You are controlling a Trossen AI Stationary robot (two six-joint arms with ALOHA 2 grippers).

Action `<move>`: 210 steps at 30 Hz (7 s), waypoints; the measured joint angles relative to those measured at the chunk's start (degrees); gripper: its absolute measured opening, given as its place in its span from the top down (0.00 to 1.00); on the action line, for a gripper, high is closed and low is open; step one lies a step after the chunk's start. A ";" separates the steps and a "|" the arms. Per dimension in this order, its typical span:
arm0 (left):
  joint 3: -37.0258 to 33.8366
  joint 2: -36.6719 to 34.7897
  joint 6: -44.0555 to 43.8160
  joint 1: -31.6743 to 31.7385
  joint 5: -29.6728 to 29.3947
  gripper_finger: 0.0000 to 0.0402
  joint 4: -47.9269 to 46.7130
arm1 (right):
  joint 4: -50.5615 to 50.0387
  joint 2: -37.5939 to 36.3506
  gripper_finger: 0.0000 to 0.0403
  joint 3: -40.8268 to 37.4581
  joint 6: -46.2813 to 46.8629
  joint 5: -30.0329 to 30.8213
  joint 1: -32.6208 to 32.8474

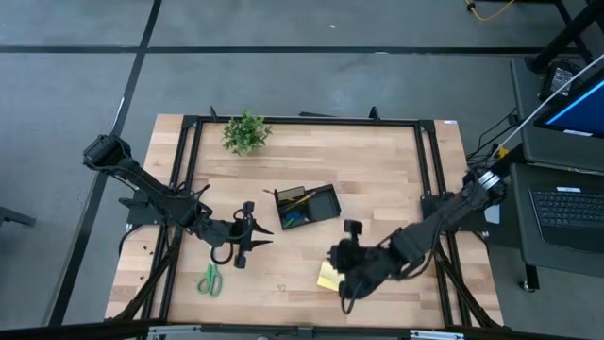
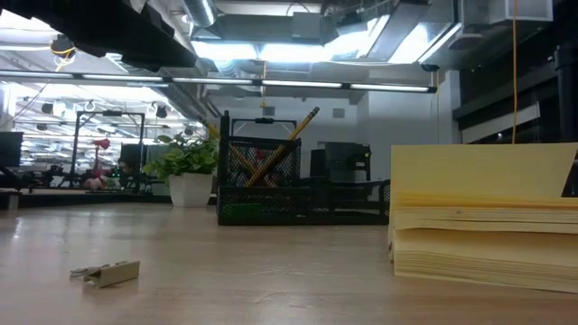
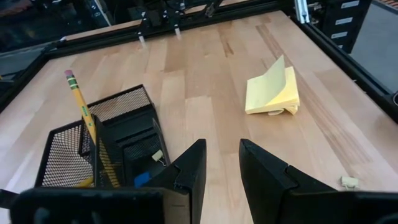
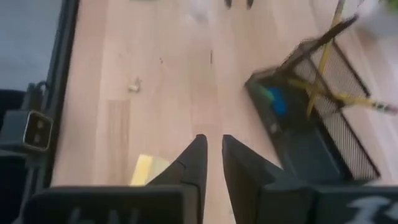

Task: Pick and place office supplies into organizer
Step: Put the yellow sticky notes into the black desk organizer

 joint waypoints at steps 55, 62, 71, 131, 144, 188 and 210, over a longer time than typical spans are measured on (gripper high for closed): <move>0.00 0.00 -3.13 -1.01 -1.53 0.77 -0.63 | -18.51 28.77 0.99 29.13 14.82 -13.77 7.76; 0.00 0.00 -2.96 -1.01 -1.60 0.77 -0.63 | -23.25 29.00 1.00 31.96 12.97 -12.52 7.79; 0.00 0.00 -2.95 -1.01 -2.99 0.77 -0.90 | -24.84 29.23 0.95 28.82 14.21 -12.56 7.79; 0.00 0.02 -3.10 -0.98 -7.06 0.77 -0.83 | -29.25 38.56 0.67 28.61 11.48 -9.50 4.77; 0.00 0.00 -3.10 -0.98 -7.06 0.77 -0.83 | -31.64 38.56 0.67 28.63 11.72 -9.48 4.73; -0.02 0.02 -3.10 -0.98 -7.06 0.77 -0.81 | -31.56 38.47 0.97 20.78 17.71 -4.69 5.85; -0.02 0.02 -2.97 -1.00 -7.06 0.77 -0.81 | -43.60 38.47 0.98 29.81 25.18 -0.42 5.91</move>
